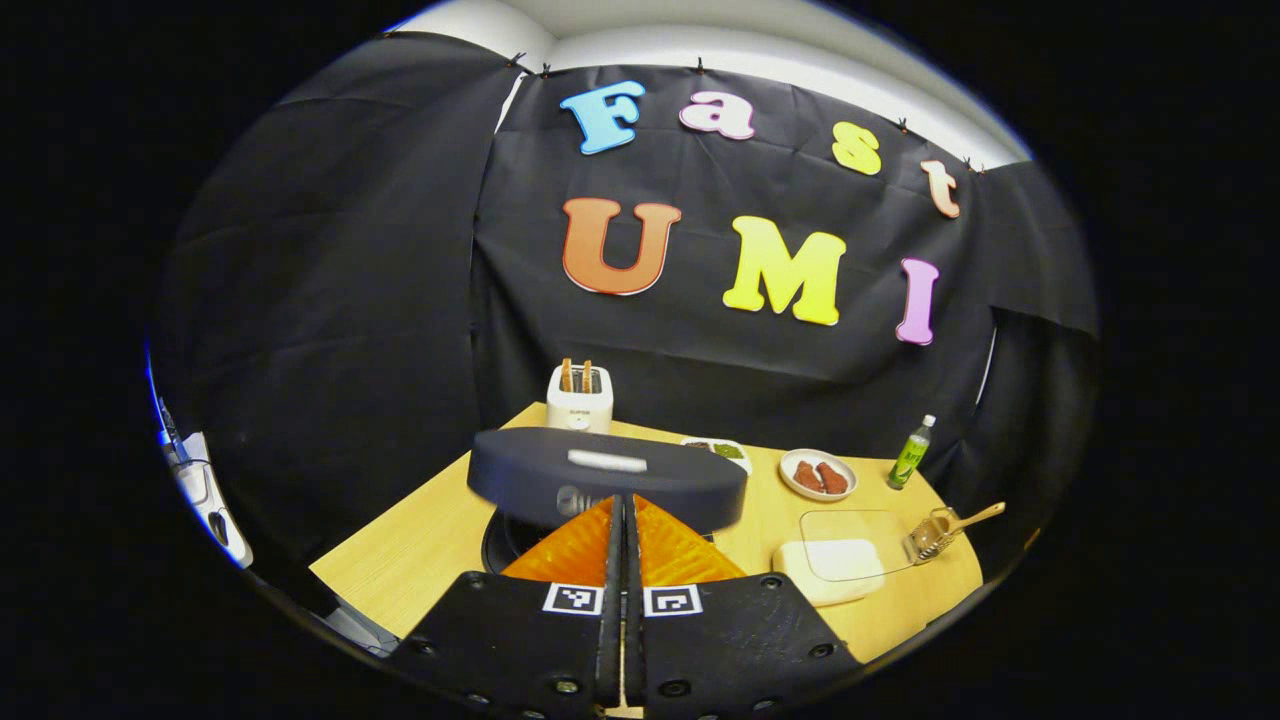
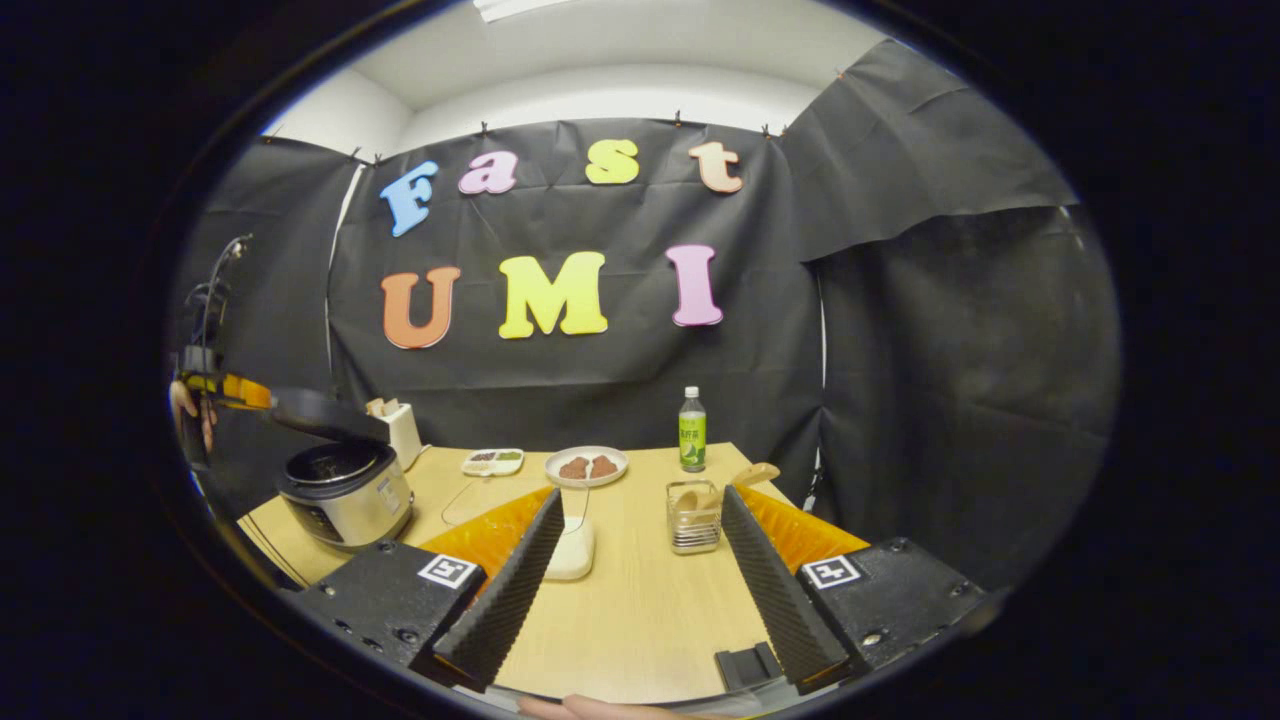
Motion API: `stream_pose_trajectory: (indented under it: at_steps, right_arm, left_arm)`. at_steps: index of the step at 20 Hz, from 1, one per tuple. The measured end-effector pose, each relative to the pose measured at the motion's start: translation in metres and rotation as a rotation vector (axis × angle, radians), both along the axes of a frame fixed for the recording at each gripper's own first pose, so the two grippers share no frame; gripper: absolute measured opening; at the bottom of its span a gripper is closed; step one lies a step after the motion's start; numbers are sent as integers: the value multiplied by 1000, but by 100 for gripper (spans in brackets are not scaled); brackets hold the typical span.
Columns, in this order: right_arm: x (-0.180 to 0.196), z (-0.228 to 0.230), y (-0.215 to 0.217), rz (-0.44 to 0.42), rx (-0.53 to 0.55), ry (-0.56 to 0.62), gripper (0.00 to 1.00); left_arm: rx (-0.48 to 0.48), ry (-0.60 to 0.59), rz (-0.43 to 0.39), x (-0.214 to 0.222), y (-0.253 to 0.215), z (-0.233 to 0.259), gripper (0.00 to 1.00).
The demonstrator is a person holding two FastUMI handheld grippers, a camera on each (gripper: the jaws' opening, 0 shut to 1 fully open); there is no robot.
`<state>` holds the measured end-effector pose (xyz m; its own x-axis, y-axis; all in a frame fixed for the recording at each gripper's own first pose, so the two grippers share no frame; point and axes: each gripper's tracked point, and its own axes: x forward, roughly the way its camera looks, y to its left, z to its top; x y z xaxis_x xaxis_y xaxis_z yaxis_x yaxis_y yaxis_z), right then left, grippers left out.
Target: Close the left gripper, press the button to open the rice cooker; take a wooden spoon from the chopstick holder with the right hand, scoop a spoonful of rice and pour it into the rice cooker, then put the wooden spoon back into the chopstick holder.
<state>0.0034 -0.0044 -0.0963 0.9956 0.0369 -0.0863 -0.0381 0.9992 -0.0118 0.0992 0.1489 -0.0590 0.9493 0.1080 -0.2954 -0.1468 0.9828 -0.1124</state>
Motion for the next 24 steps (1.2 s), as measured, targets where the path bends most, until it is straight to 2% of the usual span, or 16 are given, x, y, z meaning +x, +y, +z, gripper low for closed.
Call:
stream_pose_trajectory:
  at_steps: [2, 3, 5, 6, 9, 10, 13, 17, 24]
  right_arm:
    - [0, -1, 2, 3, -5, 1, 100]
    - [0, -1, 1, 1, -10, -1, 100]
    - [-1, -1, 0, 0, -15, -2, 100]
    - [-1, -1, 1, 1, -15, -4, 100]
    - [4, -6, 2, 5, -13, 6, 100]
    - [4, -8, 1, 5, -13, 9, 100]
    - [13, -13, -6, -6, -7, 21, 100]
    - [34, -17, -26, -36, -19, 19, 100]
    - [92, -26, -76, -95, -18, 17, 100]
  left_arm:
    - [85, -58, 26, -11, 3, 20, 31]
    - [118, -78, 32, -18, 0, 25, 50]
    - [142, -122, 8, -35, -19, 34, 47]
    - [148, -149, -8, -40, -27, 38, 55]
    - [153, -222, 4, -68, -35, 55, 90]
    - [142, -248, 8, -76, -38, 59, 97]
    - [111, -272, -17, -97, -54, 57, 96]
    - [125, -287, -52, -114, -69, 52, 97]
    - [121, -281, -111, -128, -104, 26, 97]
